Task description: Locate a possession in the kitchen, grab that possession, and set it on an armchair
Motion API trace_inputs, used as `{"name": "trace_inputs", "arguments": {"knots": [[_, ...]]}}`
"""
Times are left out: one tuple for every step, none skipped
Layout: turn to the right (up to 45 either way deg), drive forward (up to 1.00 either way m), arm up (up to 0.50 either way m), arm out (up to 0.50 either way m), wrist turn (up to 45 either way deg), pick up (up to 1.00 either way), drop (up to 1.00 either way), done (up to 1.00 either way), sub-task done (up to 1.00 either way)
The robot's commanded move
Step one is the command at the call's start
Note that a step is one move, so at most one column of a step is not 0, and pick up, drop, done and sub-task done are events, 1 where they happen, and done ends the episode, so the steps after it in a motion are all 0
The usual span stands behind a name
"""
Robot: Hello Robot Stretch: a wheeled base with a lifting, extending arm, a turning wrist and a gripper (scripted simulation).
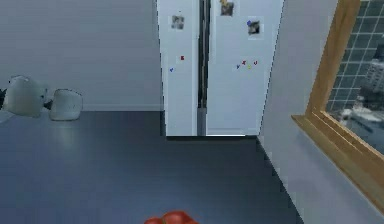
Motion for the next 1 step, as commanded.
{"name": "trace_inputs", "arguments": {"knots": [[0.0, 0.05, 0.0, 0.0, 0.0, 0.0, 0.0, 0.0, 0.0]]}}
